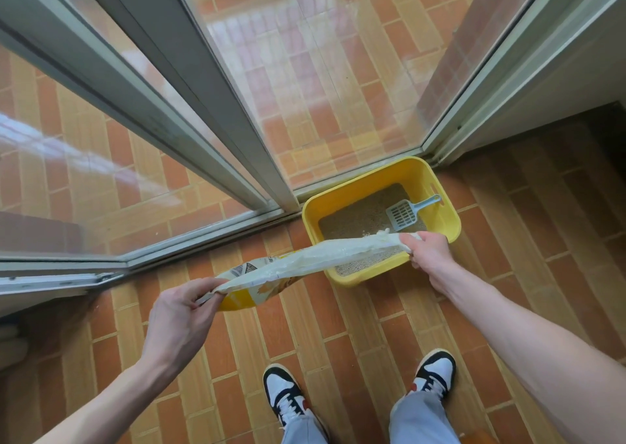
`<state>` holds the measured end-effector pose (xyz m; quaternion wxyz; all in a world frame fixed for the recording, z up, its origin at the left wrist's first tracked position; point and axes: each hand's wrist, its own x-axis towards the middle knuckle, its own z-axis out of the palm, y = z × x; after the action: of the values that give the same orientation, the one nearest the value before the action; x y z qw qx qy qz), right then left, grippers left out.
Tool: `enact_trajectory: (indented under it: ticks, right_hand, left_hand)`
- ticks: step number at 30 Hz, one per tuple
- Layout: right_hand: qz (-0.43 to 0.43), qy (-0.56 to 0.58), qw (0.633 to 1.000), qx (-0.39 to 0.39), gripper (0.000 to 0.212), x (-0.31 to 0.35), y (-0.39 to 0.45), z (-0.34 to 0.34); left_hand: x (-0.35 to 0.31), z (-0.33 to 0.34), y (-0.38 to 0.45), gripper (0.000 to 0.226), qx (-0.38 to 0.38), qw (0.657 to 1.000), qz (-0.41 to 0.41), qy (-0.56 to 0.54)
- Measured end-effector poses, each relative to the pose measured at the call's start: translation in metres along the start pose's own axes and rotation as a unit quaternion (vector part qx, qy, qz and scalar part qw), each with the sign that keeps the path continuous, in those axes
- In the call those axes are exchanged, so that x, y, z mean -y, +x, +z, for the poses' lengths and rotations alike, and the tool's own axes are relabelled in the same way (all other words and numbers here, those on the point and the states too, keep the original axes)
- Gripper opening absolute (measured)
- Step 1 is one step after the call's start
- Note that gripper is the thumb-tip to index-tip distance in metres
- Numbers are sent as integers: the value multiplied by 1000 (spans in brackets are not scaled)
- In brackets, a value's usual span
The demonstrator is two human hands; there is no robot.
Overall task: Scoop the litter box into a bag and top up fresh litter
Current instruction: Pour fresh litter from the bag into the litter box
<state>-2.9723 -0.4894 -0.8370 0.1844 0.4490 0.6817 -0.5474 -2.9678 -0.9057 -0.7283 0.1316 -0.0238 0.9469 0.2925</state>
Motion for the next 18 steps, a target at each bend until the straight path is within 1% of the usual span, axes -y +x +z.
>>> enact_trajectory:
  ticks: [3, 6, 8, 9, 14, 18]
  right_hand:
    - [-22, 3, 1000, 3, 21, -3, -1, -5]
    - [3, 56, 998, -13, 30, -7, -1, -6]
    - [21, 91, 995, -23, 63, -13, 1, -3]
    - [22, 101, 994, -21, 70, -17, 4, -1]
    - [28, 120, 992, -26, 68, -28, 10, 2]
    - [33, 139, 989, -25, 71, -32, 12, 3]
  left_hand:
    - [0, 2, -1, 19, 1, 1000, -9, -4]
    - [-4, 4, -2, 20, 7, 1000, -6, -4]
    - [-7, 6, -2, 21, 9, 1000, -3, -3]
    - [-8, 7, -3, 21, 9, 1000, -3, -2]
    - [-11, 10, -5, 22, 13, 1000, -3, 5]
    - [-16, 9, -6, 22, 14, 1000, 6, 5]
